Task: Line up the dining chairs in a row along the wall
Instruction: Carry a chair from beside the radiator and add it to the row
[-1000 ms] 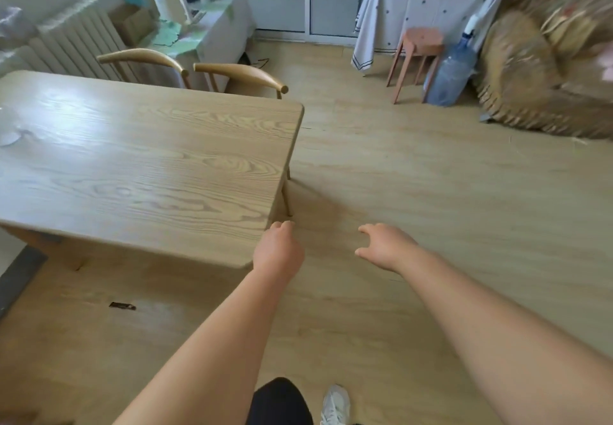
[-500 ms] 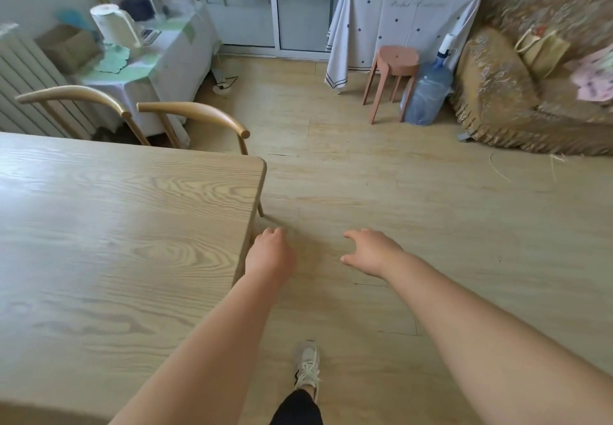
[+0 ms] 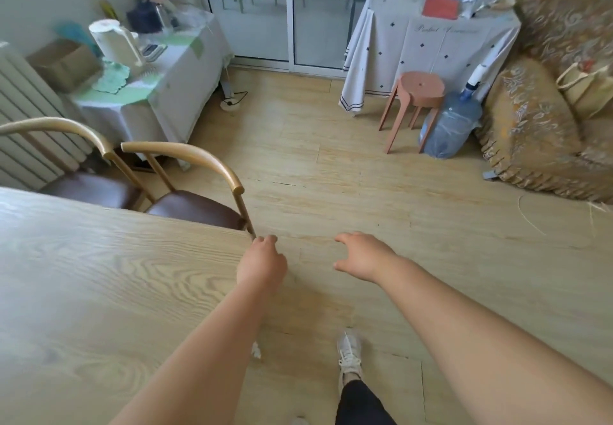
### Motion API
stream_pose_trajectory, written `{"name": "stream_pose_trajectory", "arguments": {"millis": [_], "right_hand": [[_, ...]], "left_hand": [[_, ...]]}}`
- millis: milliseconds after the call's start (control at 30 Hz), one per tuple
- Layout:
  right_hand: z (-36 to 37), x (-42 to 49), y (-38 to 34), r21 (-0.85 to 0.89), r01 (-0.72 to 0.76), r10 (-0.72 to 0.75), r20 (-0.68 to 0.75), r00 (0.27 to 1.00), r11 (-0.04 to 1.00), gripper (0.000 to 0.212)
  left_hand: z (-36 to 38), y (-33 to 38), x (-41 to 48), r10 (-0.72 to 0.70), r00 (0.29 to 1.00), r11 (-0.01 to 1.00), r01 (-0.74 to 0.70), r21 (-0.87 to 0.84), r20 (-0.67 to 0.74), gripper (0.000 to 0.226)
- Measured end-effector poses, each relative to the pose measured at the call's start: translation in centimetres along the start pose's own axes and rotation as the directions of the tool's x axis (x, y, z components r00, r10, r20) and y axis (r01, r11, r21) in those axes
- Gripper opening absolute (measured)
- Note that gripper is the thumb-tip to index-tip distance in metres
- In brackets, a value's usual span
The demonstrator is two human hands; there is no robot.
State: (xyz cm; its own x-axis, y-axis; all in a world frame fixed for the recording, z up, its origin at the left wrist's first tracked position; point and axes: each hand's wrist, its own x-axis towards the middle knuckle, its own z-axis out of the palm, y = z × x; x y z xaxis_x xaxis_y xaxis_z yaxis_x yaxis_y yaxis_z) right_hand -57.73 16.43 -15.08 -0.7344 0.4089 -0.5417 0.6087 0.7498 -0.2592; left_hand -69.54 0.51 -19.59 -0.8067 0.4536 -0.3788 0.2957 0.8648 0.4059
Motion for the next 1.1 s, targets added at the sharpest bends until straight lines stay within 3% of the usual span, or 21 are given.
{"name": "stream_pose_trajectory", "arguments": {"millis": [333,533,700,1100], "right_hand": [[-10.0,15.2,-0.5,-0.075,0.201,-0.195,0.079,0.978,0.977,0.067],[-11.7,23.1,-5.2,-0.128,0.324,-0.295,0.202,0.934,0.937,0.069],[-12.2,28.8,-11.0,-0.139,0.434,-0.388,0.268,0.882,0.89,0.067],[-14.6,40.3,-19.4,-0.189,0.49,-0.392,0.39,0.833,0.851,0.071]], "left_hand": [[-3.4,2.8,10.1,-0.268,0.951,0.958,0.248,-0.142,-0.151,0.046],[-4.5,0.6,14.6,-0.422,0.889,0.896,0.379,-0.233,-0.177,0.05],[-6.2,-2.1,19.4,-0.523,0.838,0.836,0.47,-0.283,-0.153,0.048],[-9.5,-3.9,28.4,-0.623,0.782,0.738,0.592,-0.324,0.013,0.056]]}}
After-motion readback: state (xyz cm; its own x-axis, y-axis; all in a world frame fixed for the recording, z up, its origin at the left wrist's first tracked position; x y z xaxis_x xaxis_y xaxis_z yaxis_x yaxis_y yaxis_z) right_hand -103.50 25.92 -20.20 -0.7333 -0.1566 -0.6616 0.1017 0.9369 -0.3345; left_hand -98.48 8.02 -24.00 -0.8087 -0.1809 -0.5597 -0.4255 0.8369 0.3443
